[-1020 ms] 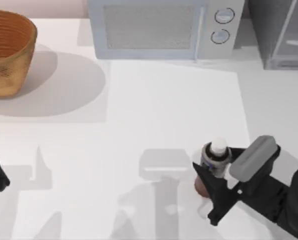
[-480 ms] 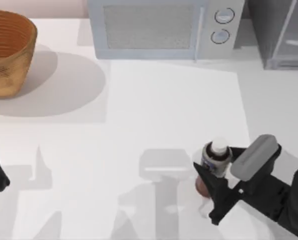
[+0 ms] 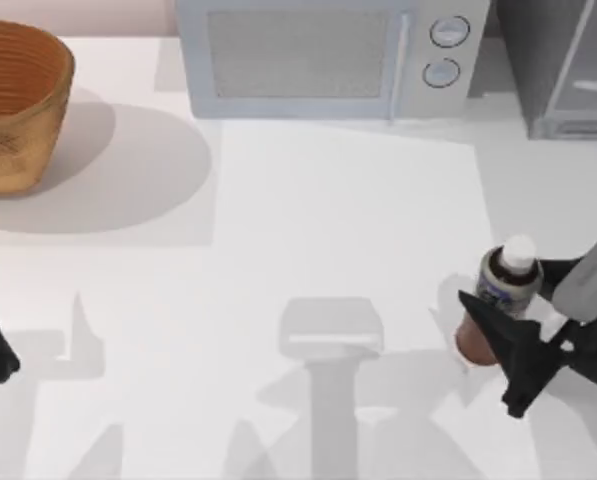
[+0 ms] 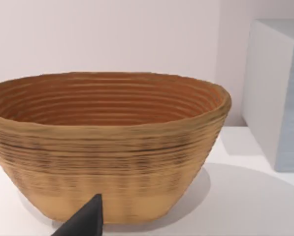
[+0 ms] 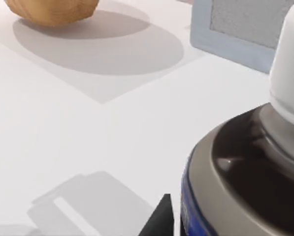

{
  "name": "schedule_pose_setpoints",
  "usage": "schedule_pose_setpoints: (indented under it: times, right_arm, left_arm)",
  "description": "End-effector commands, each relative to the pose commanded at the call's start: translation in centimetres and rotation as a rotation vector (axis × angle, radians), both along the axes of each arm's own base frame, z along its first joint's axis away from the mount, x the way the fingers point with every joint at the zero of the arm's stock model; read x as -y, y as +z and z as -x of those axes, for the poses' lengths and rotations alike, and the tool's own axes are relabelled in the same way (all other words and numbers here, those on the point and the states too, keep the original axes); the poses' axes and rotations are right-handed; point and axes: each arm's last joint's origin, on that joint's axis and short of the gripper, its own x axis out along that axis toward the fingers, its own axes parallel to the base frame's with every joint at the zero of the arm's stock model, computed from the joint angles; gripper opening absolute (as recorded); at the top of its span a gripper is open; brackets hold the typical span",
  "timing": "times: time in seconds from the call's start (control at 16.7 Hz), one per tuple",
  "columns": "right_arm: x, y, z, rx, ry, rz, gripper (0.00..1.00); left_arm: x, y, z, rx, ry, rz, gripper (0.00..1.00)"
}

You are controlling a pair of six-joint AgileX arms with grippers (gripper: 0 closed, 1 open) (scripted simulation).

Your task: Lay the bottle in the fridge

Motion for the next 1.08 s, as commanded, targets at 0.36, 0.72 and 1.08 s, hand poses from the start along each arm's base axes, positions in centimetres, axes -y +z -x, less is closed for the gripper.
schedule_pose_setpoints:
  times: [0.36,0.72,1.08]
  right_arm:
    - [4.0,1.3,1.0,-0.002,-0.009,-0.001,0.01]
    - [4.1,1.3,1.1,-0.008,-0.008,-0.004,0.01]
    - [5.2,1.4,2.5,-0.067,-0.183,0.002,0.01]
  left_arm:
    - [0.0,0.0,0.0,0.000,0.000,0.000,1.00]
    - [0.0,0.0,0.0,0.000,0.000,0.000,1.00]
    - [0.0,0.0,0.0,0.000,0.000,0.000,1.00]
